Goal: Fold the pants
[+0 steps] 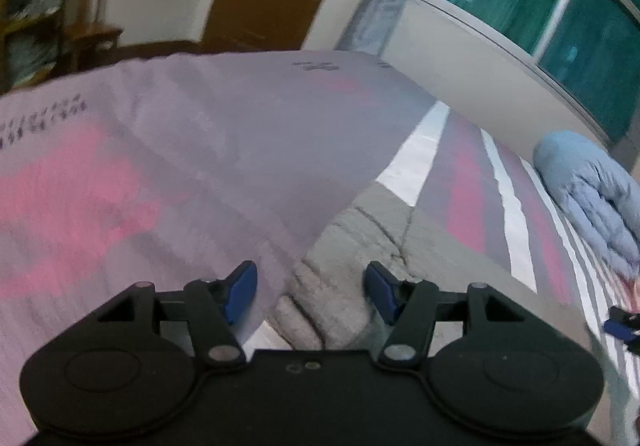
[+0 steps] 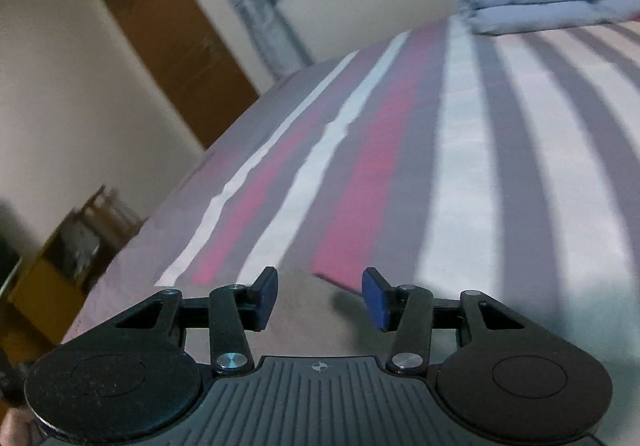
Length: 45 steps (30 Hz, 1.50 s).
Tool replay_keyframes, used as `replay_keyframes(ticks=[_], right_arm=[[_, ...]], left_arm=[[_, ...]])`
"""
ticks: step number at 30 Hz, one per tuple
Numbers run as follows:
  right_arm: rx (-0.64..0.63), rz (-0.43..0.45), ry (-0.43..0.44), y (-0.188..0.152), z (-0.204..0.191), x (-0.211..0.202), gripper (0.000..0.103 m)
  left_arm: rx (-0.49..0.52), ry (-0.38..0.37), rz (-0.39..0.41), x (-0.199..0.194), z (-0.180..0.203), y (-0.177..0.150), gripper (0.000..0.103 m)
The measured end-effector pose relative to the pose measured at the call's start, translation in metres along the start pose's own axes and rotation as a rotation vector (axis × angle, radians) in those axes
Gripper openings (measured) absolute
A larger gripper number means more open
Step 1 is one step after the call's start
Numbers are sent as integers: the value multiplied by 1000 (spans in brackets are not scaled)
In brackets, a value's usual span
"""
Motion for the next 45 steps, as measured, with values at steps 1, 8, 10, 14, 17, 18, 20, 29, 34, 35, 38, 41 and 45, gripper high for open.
replay_keyframes(ticks=[1,8,10,14,17,18,20,29,34,35,38,41,45], right_arm=[[-27,-9,4,0,-8,12,48],[-224,-57,7,-14,-33,57,48],[-261,-74,24,-18,-33,60,34],[-369,-108,34,-26,-40,65,13],[-433,-57,5,-21,-52,60,7],[-416,-31,2,-18,-53,55,7],[-377,-2,-2,-16,-49,54,7],[-298,45,-49,-20,-35,22,9],[-297,19,-149,-46,2,-8,8],[-306,-66,-214,-57,13,4,8],[-173,-8,-227,-54,34,-22,9],[-44,160,-192,-52,60,-90,9],[-56,183,-295,-81,103,-130,12]], left_arm=[[-21,9,14,-1,0,-3,49],[-85,74,87,-2,7,-16,40],[-70,83,90,-2,8,-18,36],[-47,81,114,-6,12,-18,26],[-21,75,139,-8,18,-10,23],[-4,83,135,-7,19,-9,22],[1,110,98,0,15,-11,22],[32,176,130,-21,17,-3,75],[72,148,59,-17,34,-23,75],[56,155,32,-13,34,-28,74],[21,144,61,-25,35,-33,76],[73,114,73,-37,46,-38,78],[154,79,2,-18,66,-57,84]])
Point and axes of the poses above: each gripper's, at about its wrist camera, not at the fingertips, and x roughly the way its jaws point, z to its right, y to its top, the point moved 3 cm from there along x, roughly the way its jaws point, and after that the axes turned 15 degrees about -y, right-handed, at the moved point
